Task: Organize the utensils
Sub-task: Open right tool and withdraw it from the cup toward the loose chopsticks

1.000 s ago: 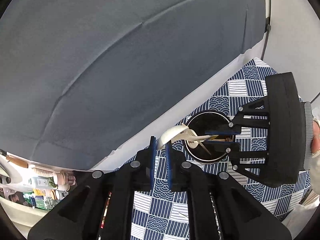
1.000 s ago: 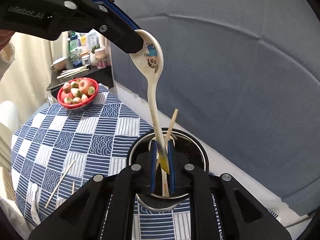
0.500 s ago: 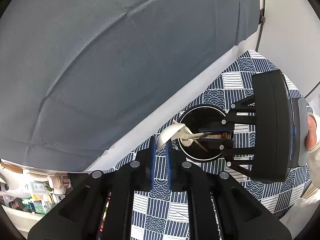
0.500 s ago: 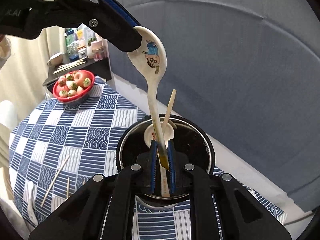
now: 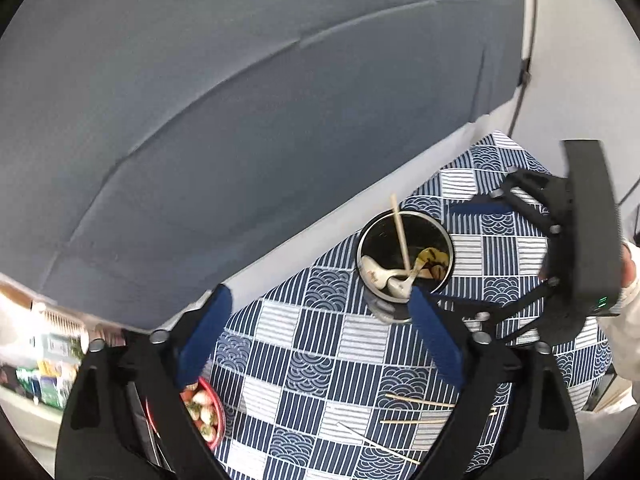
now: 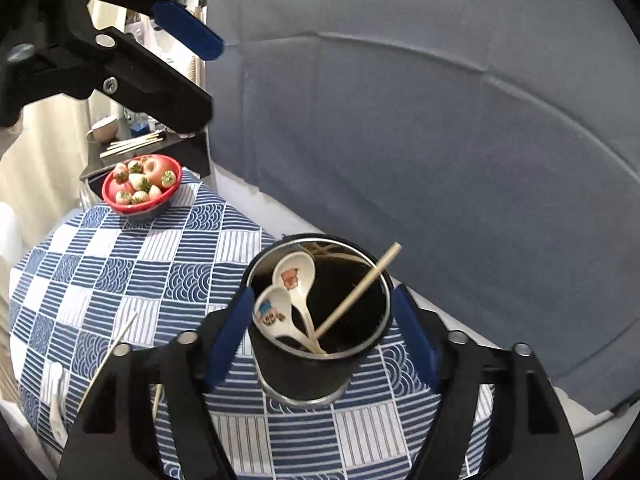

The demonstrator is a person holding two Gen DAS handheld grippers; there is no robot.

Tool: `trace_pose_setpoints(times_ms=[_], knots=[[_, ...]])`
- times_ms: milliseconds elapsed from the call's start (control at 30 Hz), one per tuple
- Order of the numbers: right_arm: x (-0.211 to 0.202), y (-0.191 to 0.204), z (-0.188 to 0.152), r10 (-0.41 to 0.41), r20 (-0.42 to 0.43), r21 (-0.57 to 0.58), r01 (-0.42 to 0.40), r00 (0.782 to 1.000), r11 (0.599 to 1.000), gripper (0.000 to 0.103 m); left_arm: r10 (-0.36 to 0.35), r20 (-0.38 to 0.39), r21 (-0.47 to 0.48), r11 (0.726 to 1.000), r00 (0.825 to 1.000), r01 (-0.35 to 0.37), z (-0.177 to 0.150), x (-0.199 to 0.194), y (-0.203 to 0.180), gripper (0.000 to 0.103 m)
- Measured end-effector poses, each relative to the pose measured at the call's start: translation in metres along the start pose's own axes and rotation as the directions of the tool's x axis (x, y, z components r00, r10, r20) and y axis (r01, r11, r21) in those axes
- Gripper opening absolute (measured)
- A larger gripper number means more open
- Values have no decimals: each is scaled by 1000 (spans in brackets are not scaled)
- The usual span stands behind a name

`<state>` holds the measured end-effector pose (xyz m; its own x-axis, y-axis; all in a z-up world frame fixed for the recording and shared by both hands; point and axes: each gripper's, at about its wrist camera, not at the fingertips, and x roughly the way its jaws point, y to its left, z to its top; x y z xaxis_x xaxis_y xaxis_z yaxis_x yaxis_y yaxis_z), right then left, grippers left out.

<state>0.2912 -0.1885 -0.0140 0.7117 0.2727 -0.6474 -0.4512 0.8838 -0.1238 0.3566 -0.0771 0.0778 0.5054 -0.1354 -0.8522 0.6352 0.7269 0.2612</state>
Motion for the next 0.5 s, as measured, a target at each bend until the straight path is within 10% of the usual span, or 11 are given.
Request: trace_pose_setpoints(times_ms=[500], knots=[[-38, 41, -31, 17, -61, -59, -21, 998, 998, 85, -3, -68, -156, 988, 998, -8, -75, -15, 10, 90]])
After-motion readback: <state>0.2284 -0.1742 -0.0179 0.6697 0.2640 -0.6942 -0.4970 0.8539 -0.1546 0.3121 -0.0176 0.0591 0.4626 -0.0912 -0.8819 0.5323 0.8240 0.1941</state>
